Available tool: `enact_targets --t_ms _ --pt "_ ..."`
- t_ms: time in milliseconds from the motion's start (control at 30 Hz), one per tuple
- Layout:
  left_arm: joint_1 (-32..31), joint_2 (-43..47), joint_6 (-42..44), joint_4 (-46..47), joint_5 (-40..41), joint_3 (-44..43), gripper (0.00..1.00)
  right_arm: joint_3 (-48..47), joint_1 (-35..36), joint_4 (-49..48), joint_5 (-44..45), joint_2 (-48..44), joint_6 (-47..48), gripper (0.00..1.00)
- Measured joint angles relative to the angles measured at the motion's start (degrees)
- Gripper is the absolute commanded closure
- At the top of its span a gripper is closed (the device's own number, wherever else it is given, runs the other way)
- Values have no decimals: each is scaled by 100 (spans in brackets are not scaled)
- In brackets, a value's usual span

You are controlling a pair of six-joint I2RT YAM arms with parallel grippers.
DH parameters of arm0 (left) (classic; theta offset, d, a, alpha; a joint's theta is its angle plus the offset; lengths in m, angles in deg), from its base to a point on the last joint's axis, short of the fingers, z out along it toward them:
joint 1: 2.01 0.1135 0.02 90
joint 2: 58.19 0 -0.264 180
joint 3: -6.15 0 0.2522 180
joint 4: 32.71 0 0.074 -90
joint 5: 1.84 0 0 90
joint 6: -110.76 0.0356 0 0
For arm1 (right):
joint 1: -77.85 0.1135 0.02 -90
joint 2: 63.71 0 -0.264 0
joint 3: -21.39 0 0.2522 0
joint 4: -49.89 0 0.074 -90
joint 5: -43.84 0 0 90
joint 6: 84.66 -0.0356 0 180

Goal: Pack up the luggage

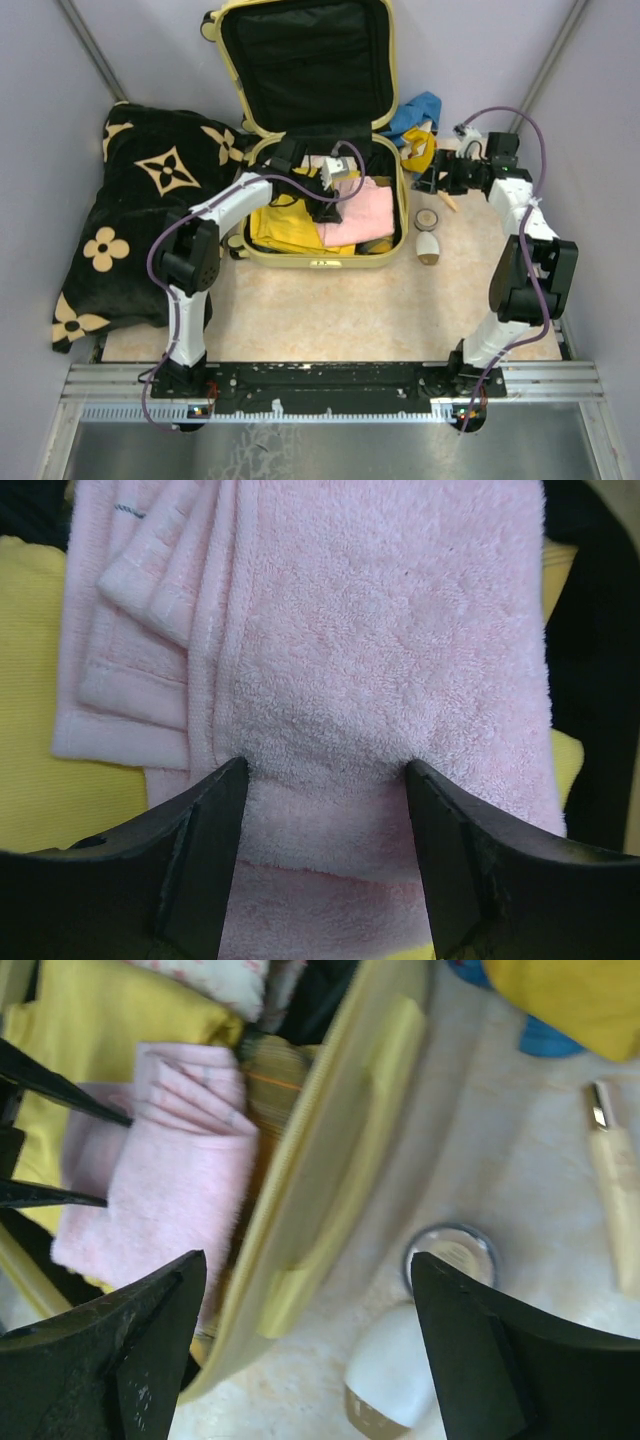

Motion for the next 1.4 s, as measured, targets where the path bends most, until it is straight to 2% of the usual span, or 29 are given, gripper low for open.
enact_targets --t_ms 100,200,367,633,833,1267,1400 --pt "-61 -177 254 0 155 0 24 -83 -197 306 323 114 439 25" --pt "-85 -177 396 -131 299 -138 15 -264 -267 533 627 402 883 25" --pt "-96 -109 529 -262 413 -175 8 -120 -269 927 981 542 1394 24" --pt "-85 651 492 -87 656 299 6 984 -114 715 1851 313 1241 22" --pt "-85 920 363 103 765 450 5 1005 332 122 2623 341 1176 21" --pt "-72 951 68 254 1207 616 5 811 651 -269 3279 1047 1309 19" --pt "-72 951 44 291 1241 616 5 737 678 -361 3348 1128 1349 22"
